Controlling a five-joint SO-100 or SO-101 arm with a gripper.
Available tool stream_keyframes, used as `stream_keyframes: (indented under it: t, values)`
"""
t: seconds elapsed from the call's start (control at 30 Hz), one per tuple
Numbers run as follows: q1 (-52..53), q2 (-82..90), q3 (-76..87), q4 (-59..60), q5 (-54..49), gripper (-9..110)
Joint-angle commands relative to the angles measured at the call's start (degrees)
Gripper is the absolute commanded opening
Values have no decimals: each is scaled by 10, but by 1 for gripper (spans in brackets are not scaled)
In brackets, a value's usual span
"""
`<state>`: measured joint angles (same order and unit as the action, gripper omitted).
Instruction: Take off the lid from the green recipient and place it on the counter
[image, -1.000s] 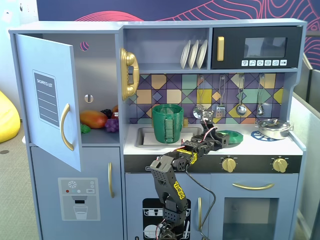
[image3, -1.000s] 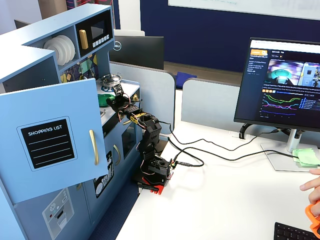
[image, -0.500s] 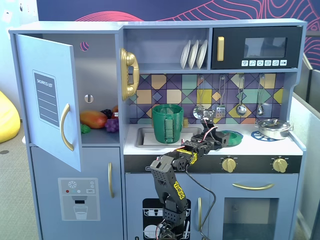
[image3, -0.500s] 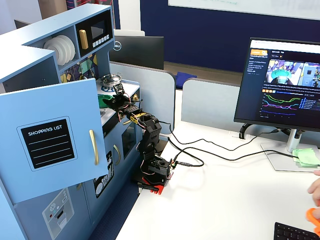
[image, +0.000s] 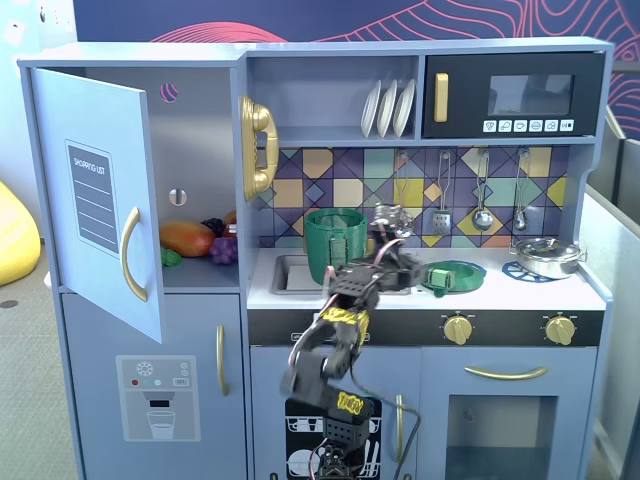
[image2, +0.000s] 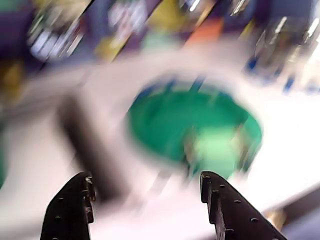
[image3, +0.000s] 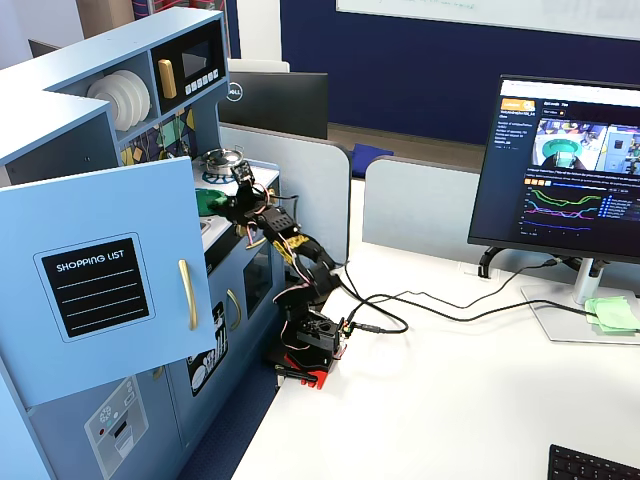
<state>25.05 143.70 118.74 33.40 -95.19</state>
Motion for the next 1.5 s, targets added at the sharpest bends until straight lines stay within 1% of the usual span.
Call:
stream_keyframes:
  t: [0.0,0.13,0.23,0.43,0.53,0.73,0.9,1.13,1.27,1.47]
  values:
    - [-39,113,25,168,-2,17]
    - [-83,191,145,201,-15,16]
    - [-123,201,216,201,-21,13]
    - [-215,236,366,127,2,5]
    - [-247,266,426,130,-4,0]
    - [-265,340,496,210,-6,0]
    - [-277,382,502,324,25,0]
    - [-258,382,520,453,-32,0]
    - [-237,382,526,503,-34,0]
    - [-228,383,529,533,11,0]
